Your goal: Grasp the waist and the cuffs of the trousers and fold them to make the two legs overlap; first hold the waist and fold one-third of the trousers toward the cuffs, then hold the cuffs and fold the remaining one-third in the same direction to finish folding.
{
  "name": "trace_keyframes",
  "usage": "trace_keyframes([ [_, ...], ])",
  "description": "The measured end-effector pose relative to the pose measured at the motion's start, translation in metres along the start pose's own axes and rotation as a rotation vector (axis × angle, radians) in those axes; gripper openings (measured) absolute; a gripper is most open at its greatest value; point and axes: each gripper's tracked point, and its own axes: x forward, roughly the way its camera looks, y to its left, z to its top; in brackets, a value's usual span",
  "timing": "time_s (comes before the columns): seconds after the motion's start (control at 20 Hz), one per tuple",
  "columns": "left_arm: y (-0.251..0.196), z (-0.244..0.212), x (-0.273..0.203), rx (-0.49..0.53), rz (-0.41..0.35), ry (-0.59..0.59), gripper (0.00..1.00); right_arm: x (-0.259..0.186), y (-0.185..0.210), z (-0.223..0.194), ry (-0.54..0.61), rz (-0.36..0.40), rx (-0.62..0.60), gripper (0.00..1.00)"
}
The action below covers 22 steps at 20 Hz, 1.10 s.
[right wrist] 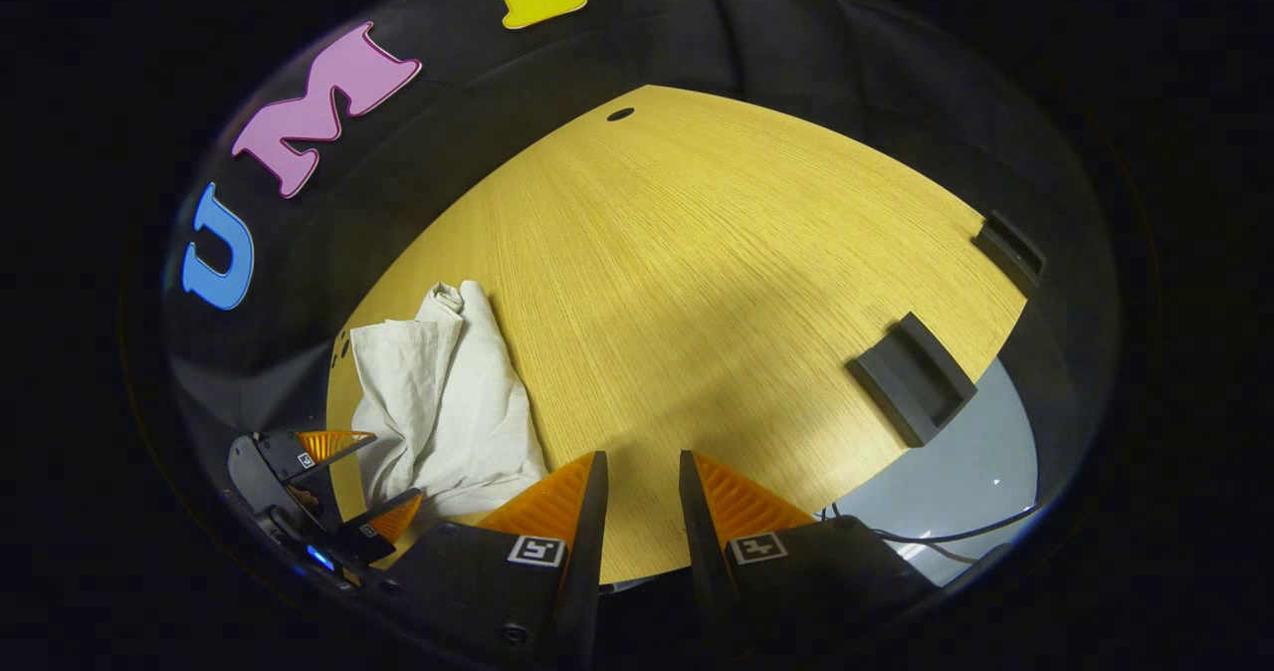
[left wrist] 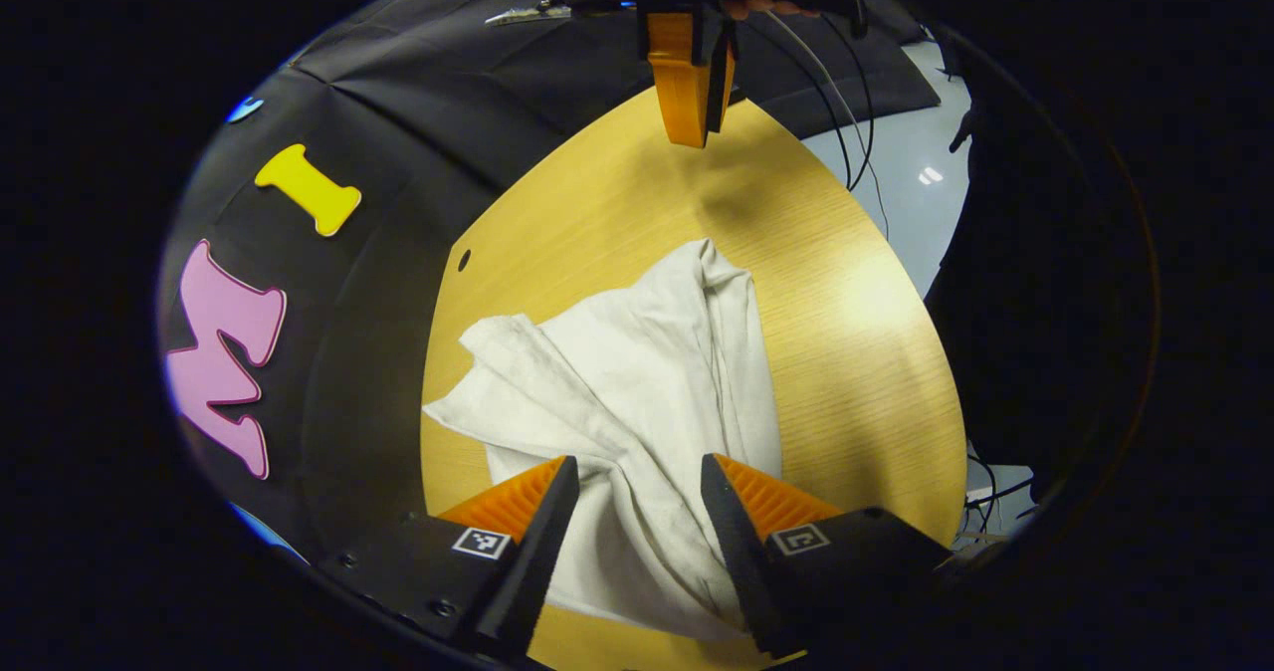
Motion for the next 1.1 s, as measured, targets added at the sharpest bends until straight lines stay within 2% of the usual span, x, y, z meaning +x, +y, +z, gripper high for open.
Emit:
trace_keyframes([
  [0.1,0.007,0.001,-0.01,-0.058,0.029,-0.014,0.9,0.0,0.008,0.002,-0.004,0.015,-0.009,0.45],
  [0.3,0.038,-0.019,-0.027,-0.309,0.107,-0.008,0.95,-0.001,0.03,0.005,-0.019,0.06,-0.055,0.45],
  [0.4,0.054,-0.034,-0.034,-0.451,0.146,0.005,0.96,-0.002,0.042,0.005,-0.027,0.083,-0.085,0.45],
  [0.45,0.061,-0.041,-0.038,-0.526,0.166,0.011,0.96,-0.002,0.049,0.006,-0.034,0.097,-0.098,0.53],
  [0.5,0.068,-0.048,-0.041,-0.605,0.187,0.014,0.96,-0.002,0.057,0.007,-0.041,0.111,-0.115,0.46],
  [0.65,0.082,-0.071,-0.054,-0.828,0.237,0.016,0.96,-0.003,0.075,0.01,-0.049,0.135,-0.166,0.53],
  [0.75,0.088,-0.086,-0.063,-0.942,0.272,0.012,0.96,-0.007,0.092,0.015,-0.067,0.16,-0.199,0.57],
  [0.8,0.09,-0.091,-0.067,-0.987,0.288,0.012,0.96,-0.009,0.1,0.019,-0.082,0.17,-0.223,0.53],
  [0.85,0.093,-0.096,-0.07,-1.029,0.307,0.008,0.97,-0.012,0.109,0.023,-0.101,0.179,-0.256,0.63],
  [1.05,0.102,-0.1,-0.098,-1.222,0.367,-0.047,0.98,-0.024,0.14,0.035,-0.175,0.193,-0.421,0.66],
  [1.1,0.104,-0.096,-0.104,-1.28,0.359,-0.079,0.98,-0.027,0.149,0.035,-0.185,0.203,-0.447,0.74],
])
